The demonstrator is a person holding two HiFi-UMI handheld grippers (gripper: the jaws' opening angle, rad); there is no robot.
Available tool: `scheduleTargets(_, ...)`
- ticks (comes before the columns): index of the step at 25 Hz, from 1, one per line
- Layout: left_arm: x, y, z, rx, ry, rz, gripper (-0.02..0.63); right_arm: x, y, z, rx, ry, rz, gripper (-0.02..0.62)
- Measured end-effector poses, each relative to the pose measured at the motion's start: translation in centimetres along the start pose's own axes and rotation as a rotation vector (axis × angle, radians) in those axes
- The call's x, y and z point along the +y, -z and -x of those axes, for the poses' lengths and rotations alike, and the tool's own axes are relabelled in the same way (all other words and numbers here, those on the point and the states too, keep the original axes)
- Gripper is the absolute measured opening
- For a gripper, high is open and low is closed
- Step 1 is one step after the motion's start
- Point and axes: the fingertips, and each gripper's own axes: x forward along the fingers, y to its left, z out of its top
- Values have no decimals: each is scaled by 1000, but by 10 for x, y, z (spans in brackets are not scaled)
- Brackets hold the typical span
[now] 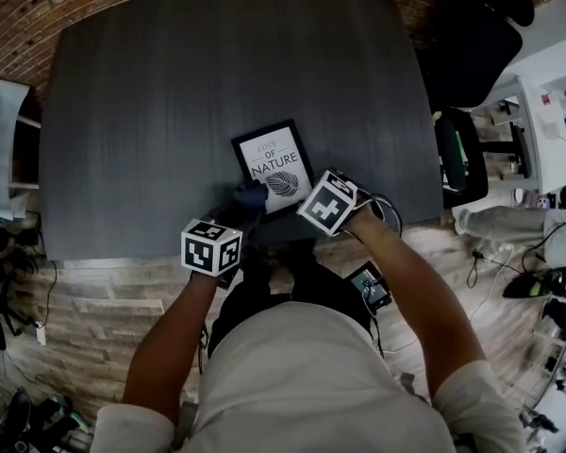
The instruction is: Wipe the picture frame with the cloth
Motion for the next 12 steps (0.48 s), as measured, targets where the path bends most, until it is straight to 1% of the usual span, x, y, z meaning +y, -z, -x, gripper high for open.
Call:
scheduleTargets(6,-10,12,5,-10,30,38,110,0,-2,-1,4,6,-15,241)
scheduleTargets(9,-15,16,6,5,49,30,110,0,0,0,10,9,-26,238)
scheduleTargets(12,-21,21,8,30,85,11,112,0,-1,0,12,11,-36,236)
